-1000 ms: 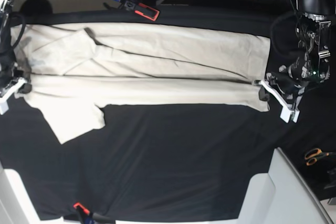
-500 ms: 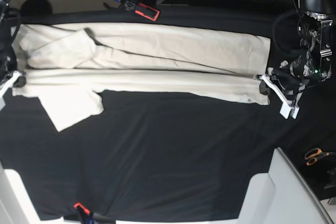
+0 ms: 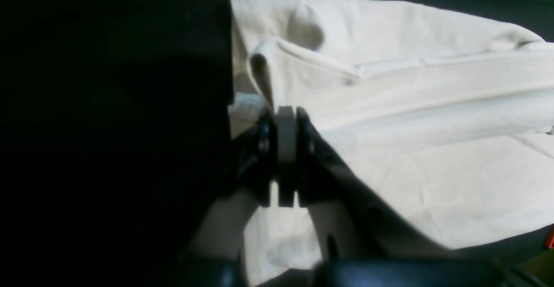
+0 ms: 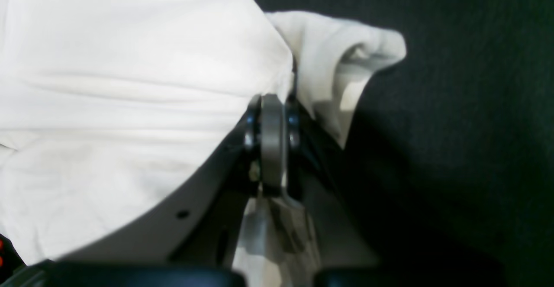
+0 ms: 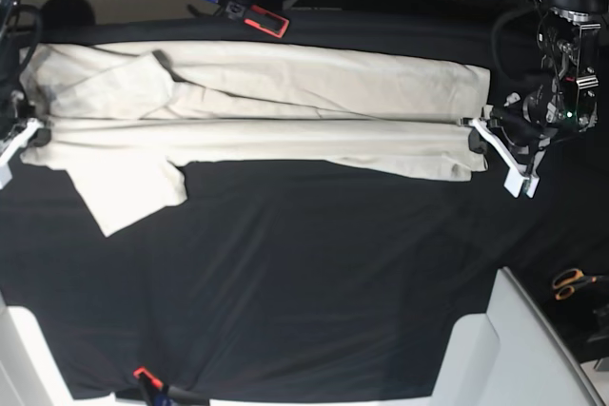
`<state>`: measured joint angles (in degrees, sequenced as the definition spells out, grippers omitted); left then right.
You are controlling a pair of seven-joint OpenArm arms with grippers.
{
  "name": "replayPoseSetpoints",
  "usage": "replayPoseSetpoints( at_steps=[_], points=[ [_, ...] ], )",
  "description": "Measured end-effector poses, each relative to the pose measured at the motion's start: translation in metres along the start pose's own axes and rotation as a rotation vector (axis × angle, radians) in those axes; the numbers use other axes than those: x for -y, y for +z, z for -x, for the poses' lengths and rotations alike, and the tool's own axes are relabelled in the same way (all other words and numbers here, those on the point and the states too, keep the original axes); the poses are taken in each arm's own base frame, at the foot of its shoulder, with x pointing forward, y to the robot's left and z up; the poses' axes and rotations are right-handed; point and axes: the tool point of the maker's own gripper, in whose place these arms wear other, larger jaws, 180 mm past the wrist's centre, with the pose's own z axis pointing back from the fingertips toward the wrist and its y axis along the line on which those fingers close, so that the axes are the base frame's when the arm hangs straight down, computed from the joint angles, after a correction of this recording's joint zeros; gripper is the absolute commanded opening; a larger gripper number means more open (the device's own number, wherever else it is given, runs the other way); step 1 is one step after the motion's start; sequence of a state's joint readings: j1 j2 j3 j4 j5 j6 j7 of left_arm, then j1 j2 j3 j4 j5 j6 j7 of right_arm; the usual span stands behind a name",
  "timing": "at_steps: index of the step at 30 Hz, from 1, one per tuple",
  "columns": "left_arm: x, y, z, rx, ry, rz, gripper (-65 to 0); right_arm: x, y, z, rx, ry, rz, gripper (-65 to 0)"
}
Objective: Fold the T-shirt properly
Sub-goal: 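Fold the held side edge across the shirt toward the collar with both grippers, then open both grippers and lift them off the folded shirt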
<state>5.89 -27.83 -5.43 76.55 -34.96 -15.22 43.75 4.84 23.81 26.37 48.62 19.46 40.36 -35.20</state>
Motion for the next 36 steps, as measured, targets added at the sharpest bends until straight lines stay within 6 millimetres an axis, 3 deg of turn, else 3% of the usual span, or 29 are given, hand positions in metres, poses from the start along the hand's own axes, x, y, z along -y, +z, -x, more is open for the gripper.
replayPoseSetpoints(
  at_steps=[8, 12, 13, 15, 18, 20, 22, 26, 28, 32, 34, 36],
  points=[
    [0.0, 0.001, -0.001, 0.003, -0.004, -0.003, -65.0, -0.006, -0.005, 0.003, -0.007, -0.009, -0.008, -63.9],
    [0.007, 0.01, -0.016, 0.046, -0.043, 0.005, -65.0, -0.006, -0.004, 0.003, -0.006, -0.009, -0.007, -44.3],
    [0.007, 0.013, -0.019, 0.052, -0.056, 0.003, -62.4, -0.007, -0.005, 0.003, -0.003, -0.01, -0.011, -37.7],
    [0.005, 0.018, -0.021, 0.056, -0.061, -0.009, -42.8, -0.008, -0.004, 0.001, 0.004, -0.011, -0.021, -25.8],
    [-0.002, 0.021, -0.02, 0.035, -0.052, -0.054, -24.5, -0.009, -0.004, -0.001, 0.016, -0.017, -0.027, -17.9],
    [0.002, 0.023, -0.028, 0.058, -0.055, -0.044, -16.8, -0.009, -0.003, -0.003, 0.021, -0.016, -0.025, -17.7],
    [0.0, 0.03, -0.041, 0.105, -0.017, -0.043, -13.3, -0.001, 0.001, -0.004, 0.039, -0.068, -0.01, -17.0],
    [-0.042, 0.063, -0.062, 0.159, 0.046, -0.152, -13.0, 0.036, 0.032, -0.007, 0.039, -0.102, 0.101, -16.8],
    [-0.046, 0.075, -0.074, 0.204, 0.04, -0.161, -13.0, 0.04, 0.047, -0.023, 0.053, -0.05, 0.134, -16.8],
    [-0.048, 0.083, -0.08, 0.228, 0.027, -0.143, -13.0, 0.025, 0.059, -0.071, 0.155, 0.025, 0.125, -16.8],
    [-0.059, 0.089, -0.078, 0.234, 0.042, -0.176, -13.0, 0.017, 0.049, -0.08, 0.116, 0.07, 0.115, -17.1],
    [-0.065, 0.092, -0.075, 0.231, 0.054, -0.193, -13.2, -0.004, 0.025, -0.092, 0.07, 0.133, 0.059, -17.4]
  ],
)
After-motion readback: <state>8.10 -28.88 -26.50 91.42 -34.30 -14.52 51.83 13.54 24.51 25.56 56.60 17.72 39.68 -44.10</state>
